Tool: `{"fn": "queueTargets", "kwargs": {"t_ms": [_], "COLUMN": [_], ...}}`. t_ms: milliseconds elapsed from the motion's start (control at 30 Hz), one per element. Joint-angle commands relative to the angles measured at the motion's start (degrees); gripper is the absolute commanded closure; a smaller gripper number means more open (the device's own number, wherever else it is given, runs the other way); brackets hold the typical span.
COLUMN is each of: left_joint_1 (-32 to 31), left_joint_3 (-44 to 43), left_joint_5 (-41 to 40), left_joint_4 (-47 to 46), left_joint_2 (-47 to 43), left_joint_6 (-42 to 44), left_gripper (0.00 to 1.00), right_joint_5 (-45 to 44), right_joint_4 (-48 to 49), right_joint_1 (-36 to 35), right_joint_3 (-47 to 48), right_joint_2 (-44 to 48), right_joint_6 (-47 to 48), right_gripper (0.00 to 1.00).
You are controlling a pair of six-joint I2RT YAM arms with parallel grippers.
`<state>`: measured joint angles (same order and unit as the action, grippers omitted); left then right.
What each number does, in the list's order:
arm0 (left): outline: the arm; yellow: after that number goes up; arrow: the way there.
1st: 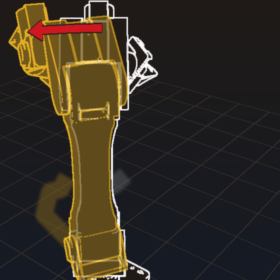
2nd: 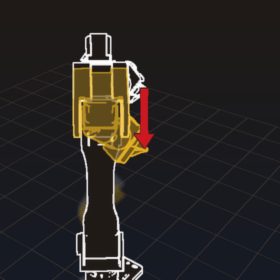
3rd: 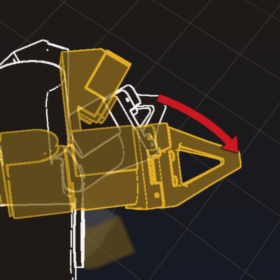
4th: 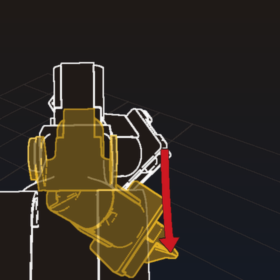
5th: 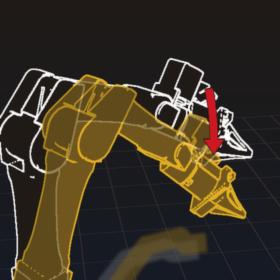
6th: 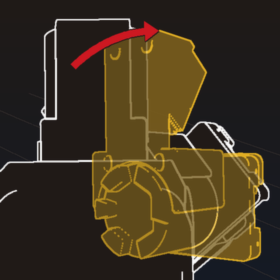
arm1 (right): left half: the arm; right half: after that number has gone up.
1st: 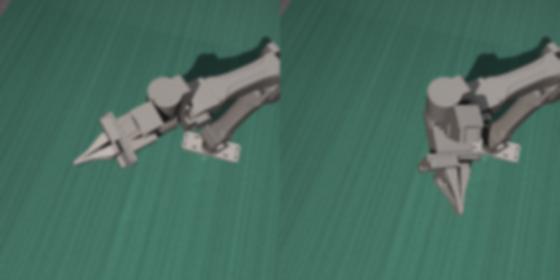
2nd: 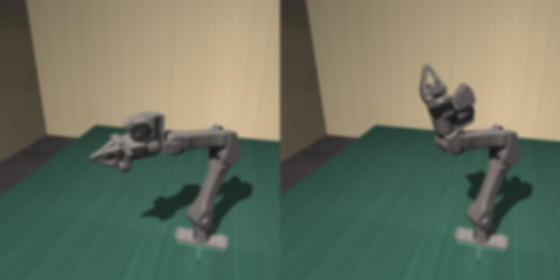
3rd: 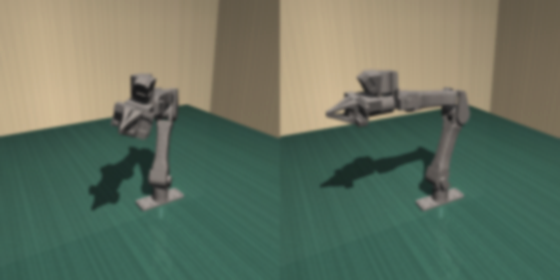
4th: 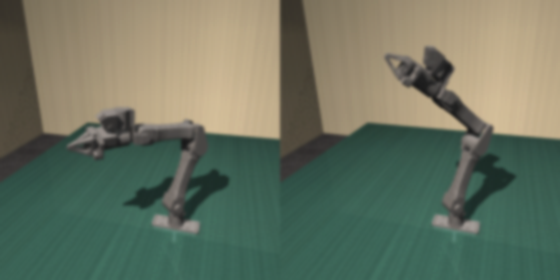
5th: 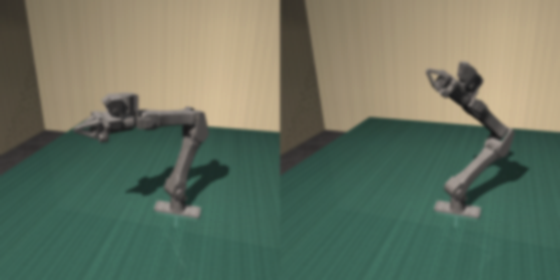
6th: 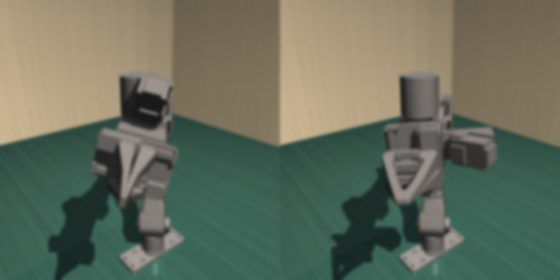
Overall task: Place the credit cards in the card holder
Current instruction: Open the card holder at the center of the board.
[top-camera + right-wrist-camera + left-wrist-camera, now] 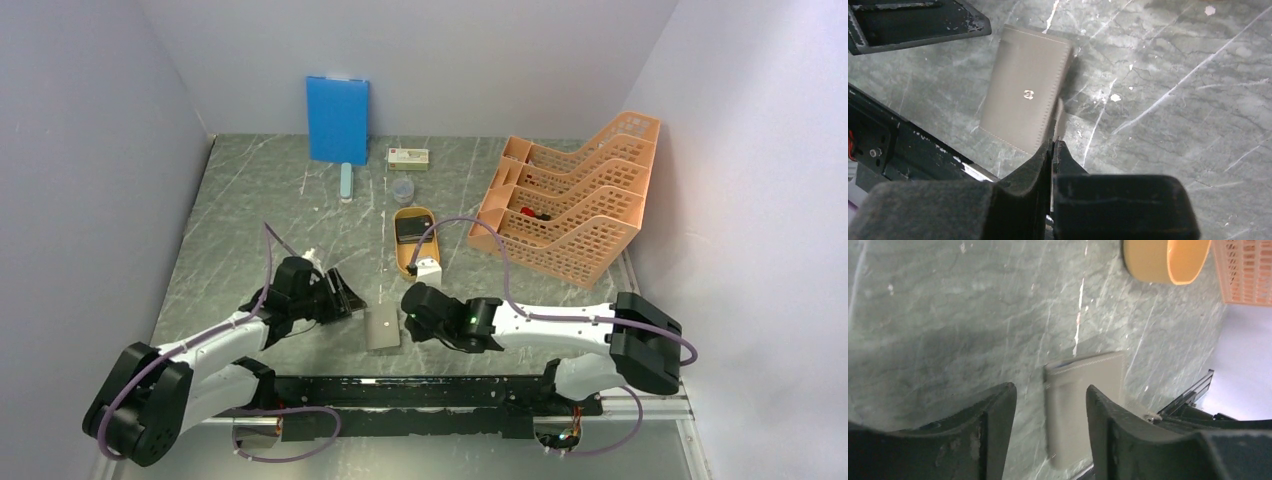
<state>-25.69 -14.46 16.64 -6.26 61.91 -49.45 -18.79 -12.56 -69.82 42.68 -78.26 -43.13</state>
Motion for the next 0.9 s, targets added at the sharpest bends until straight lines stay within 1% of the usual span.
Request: {"fn": "queueTargets", "kwargs": {"t_ms": [0, 33, 67, 133, 200, 300, 400, 567, 700, 867], "left_joint_1": [-0.3, -0.44, -0.68, -1.54, -3.18, -7.01, -9.21, -10.86, -12.03, -12.69], "left_joint_3": [-1.16, -1.45, -1.71, -2.18, -3.13, -5.14, -6.46, -7.16, -8.5, -10.11], "left_joint_5": [0.56, 1.11, 1.49, 2.24, 2.02, -0.48, -1.83, -1.61, -2.26, -3.13], "left_joint_4": [6.17, 6.88, 7.64, 7.91, 8.45, 9.48, 9.16, 6.76, 6.7, 7.0], "left_joint_2": [-2.53, -3.33, -3.94, -5.19, -6.5, -7.72, -6.64, -3.37, -1.66, 0.74], "left_joint_6": [2.88, 3.19, 3.34, 3.53, 3.41, 3.08, 2.61, 1.54, 1.6, 2.3], "left_gripper": [0.37, 0.32, 0.22, 0.11, 0.04, 0.03, 0.03, 0.04, 0.05, 0.11], "right_joint_5": [1.0, 1.27, 1.56, 2.17, 2.77, 4.3, 5.21, 5.69, 5.78, 6.04], "right_joint_4": [3.06, 3.67, 4.26, 5.45, 6.87, 9.36, 11.17, 12.29, 12.35, 12.3], "right_joint_1": [-0.04, -0.05, 0.0, -0.01, -0.03, -0.09, -0.12, -0.08, -0.11, -0.13], "right_joint_3": [-2.1, -2.41, -2.63, -3.13, -3.5, -4.22, -4.68, -4.87, -4.93, -5.36], "right_joint_2": [2.54, 2.85, 3.11, 3.78, 4.41, 5.69, 7.15, 9.22, 9.97, 10.36], "right_joint_6": [-1.25, -1.25, -1.32, -1.3, -1.32, -0.66, -0.17, 1.02, 1.42, 1.29], "right_gripper": [1.0, 1.0, 1.0, 1.0, 1.0, 1.0, 1.0, 1.0, 1.0, 1.0]}}
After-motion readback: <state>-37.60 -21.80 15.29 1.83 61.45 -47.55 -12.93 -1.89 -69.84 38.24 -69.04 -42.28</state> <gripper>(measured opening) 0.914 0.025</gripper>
